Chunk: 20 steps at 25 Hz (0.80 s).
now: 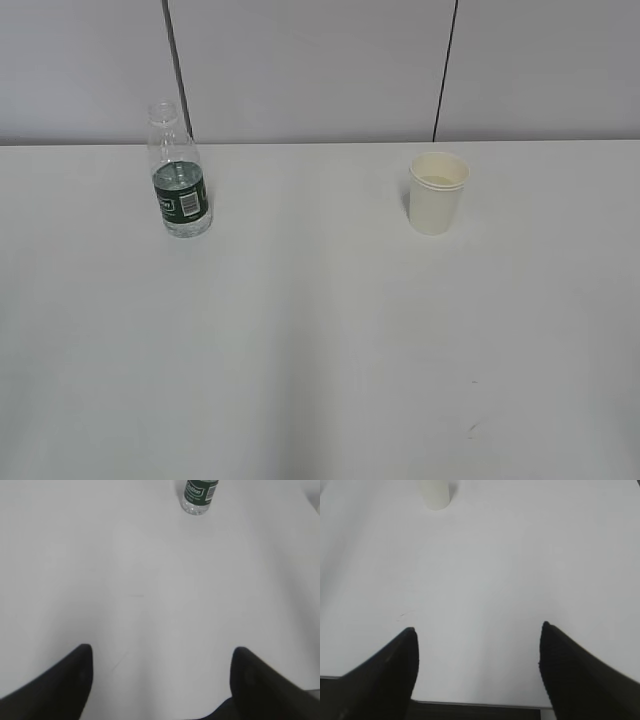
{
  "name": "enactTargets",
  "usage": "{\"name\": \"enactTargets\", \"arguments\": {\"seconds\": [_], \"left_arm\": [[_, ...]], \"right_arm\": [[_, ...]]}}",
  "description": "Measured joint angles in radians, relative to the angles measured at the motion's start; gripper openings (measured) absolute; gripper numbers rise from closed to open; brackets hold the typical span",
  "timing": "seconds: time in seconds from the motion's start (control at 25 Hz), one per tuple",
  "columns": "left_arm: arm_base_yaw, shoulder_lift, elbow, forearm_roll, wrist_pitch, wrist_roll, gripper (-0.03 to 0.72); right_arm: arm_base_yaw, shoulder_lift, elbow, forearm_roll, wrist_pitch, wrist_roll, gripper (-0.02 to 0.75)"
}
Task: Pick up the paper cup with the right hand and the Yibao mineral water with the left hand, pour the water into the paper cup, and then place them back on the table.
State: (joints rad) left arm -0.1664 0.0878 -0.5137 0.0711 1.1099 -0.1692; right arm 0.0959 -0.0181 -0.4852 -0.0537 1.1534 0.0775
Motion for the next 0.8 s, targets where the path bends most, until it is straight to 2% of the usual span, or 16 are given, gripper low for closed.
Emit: {"name": "enactTargets", "arguments": {"seconds": [0.8], "left_arm": [[0.003, -0.106, 0.000, 0.000, 0.001, 0.000, 0.510]], "right_arm": [[0.000, 0.000, 0.000, -0.026, -0.006, -0.002, 0.586]]}}
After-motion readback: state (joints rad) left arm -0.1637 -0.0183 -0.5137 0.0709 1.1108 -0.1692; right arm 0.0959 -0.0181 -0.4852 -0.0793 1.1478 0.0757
